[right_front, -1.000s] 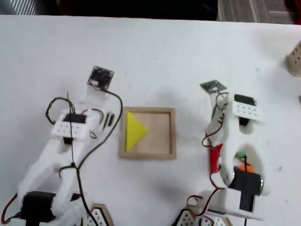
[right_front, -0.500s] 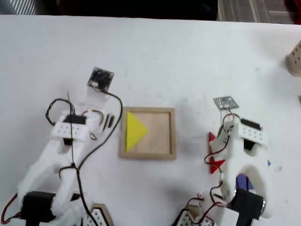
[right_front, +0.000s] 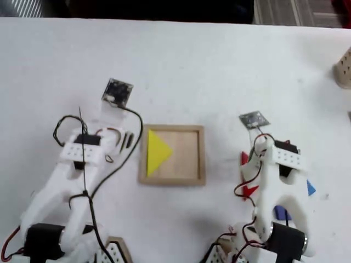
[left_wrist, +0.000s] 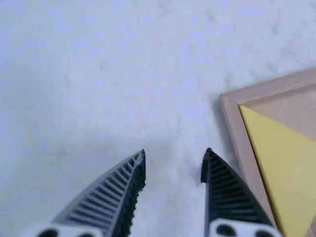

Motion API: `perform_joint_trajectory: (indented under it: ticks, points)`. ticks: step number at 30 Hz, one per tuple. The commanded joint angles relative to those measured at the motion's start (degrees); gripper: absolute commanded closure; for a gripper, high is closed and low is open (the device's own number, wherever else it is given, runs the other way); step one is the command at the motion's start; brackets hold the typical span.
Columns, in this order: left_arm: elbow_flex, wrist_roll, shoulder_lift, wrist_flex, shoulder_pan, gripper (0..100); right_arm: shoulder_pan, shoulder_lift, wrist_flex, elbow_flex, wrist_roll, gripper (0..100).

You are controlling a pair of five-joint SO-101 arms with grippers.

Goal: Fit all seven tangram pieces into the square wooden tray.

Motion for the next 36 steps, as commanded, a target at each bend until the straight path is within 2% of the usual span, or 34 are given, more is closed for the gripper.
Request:
perform_joint_trajectory:
  ticks: [1, 5, 11, 21, 27, 30, 32, 36]
  points:
    - [-0.4, -0.5, -2.3, -0.9, 0.7, 80, -2.8, 0.6, 0.0, 0.4, 0.9, 75.9]
    - [-0.4, -0.5, -2.3, -0.8, 0.7, 80, -2.9, 0.6, 1.5, 0.4, 0.8, 84.8]
    - [-0.4, -0.5, -2.4, -0.8, 0.7, 80, -6.7, 0.6, 3.0, 1.1, 0.6, 75.8]
    - [-0.4, -0.5, -2.4, -0.7, 0.7, 80, -16.7, 0.6, 1.9, 0.4, -7.1, 75.6]
    - [-0.8, -0.6, -2.4, 0.4, 0.7, 80, -17.5, 0.6, 1.6, -0.7, -10.6, 75.4]
    - [-0.8, -0.6, -2.4, 0.4, 0.7, 80, -17.2, 0.5, 2.2, -1.8, -12.0, 70.5]
    - [-0.8, -0.6, -2.4, 0.4, 0.7, 80, -17.3, 0.5, 2.9, -2.6, -14.1, 66.6]
    - [-0.8, -0.6, -2.4, 0.4, 0.7, 80, -17.5, 0.5, 3.7, -3.8, -20.6, 66.2]
